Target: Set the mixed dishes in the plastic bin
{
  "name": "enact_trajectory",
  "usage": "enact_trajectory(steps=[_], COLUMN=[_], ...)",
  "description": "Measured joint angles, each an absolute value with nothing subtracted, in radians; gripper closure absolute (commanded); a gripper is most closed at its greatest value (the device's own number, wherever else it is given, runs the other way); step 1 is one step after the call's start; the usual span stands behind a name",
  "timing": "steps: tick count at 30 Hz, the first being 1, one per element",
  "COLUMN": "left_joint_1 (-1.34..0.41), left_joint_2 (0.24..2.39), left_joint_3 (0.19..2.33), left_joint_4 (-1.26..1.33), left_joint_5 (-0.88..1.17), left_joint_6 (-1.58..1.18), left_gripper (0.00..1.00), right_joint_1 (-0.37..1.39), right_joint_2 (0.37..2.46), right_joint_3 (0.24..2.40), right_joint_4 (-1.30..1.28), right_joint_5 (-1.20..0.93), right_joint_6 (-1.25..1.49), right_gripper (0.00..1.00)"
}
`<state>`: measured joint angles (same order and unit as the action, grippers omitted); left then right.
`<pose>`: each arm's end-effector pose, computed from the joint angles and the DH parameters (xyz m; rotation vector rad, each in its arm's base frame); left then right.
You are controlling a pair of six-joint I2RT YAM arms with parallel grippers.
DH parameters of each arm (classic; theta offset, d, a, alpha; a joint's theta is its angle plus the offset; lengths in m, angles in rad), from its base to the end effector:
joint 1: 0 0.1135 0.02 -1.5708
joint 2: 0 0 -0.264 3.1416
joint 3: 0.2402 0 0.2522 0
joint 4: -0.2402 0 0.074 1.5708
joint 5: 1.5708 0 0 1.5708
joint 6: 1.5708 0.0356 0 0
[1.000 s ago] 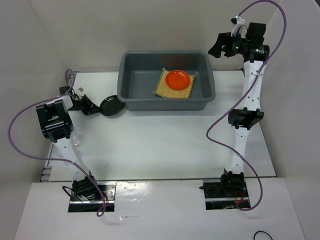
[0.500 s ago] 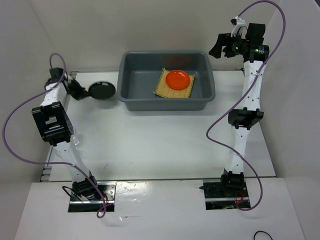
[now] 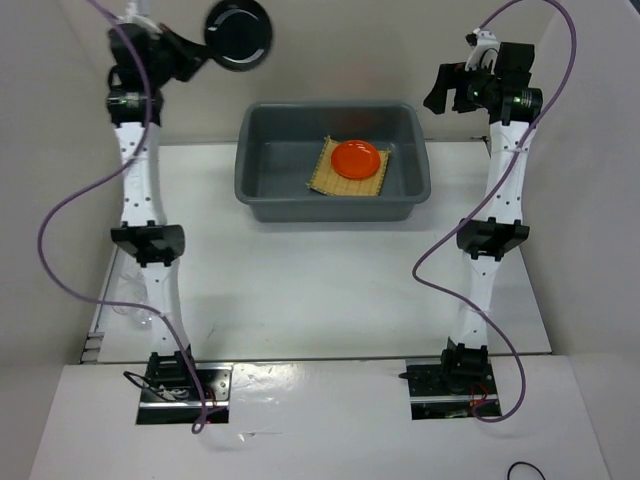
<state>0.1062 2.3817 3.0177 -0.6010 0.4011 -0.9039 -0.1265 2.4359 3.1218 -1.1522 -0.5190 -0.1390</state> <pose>0.4783 0.0370 0.4929 -0.4736 1.5444 -0.9319 0.4647 -0.0413 0.4391 -0.3334 1.9610 0.3565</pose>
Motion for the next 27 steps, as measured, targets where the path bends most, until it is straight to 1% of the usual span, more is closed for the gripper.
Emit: enact_trajectory(steps=[3,8,12,15,21,27], left_joint_1=[-0.014,-0.148,-0.216,-0.263,-0.359,-0.382], left_joint_2=[2.483,2.660,2.757,2.781,2.826,2.937], left_joint_3=[3.089,3.091,3.091,3.091,3.109,3.116], left_joint_4=[-0.654,-0.685,-0.682,-0.665,-0.529,-0.468], left_joint_5=[0.433,0.441,0.407,0.348,0.279,0.268], left_joint_6=[-0.928,-0.985,-1.030,-1.052,-1.123,-1.192], left_gripper=[1.00,1.00,1.00,1.00,1.00,1.00], right_joint_1=[-0.124,-0.119,-0.117,-0.117,-0.117,-0.117], right_joint_2=[2.411,2.366,2.339,2.329,2.329,2.329], right_joint_3=[3.122,3.122,3.122,3.122,3.122,3.122], right_joint_4=[-1.154,-1.156,-1.156,-1.157,-1.163,-1.166], right_joint_5=[-0.491,-0.466,-0.456,-0.447,-0.406,-0.375], right_joint_6=[-0.139,-0.139,-0.139,-0.143,-0.157,-0.158], right_gripper=[0.02,0.02,0.02,0.02,0.02,0.02])
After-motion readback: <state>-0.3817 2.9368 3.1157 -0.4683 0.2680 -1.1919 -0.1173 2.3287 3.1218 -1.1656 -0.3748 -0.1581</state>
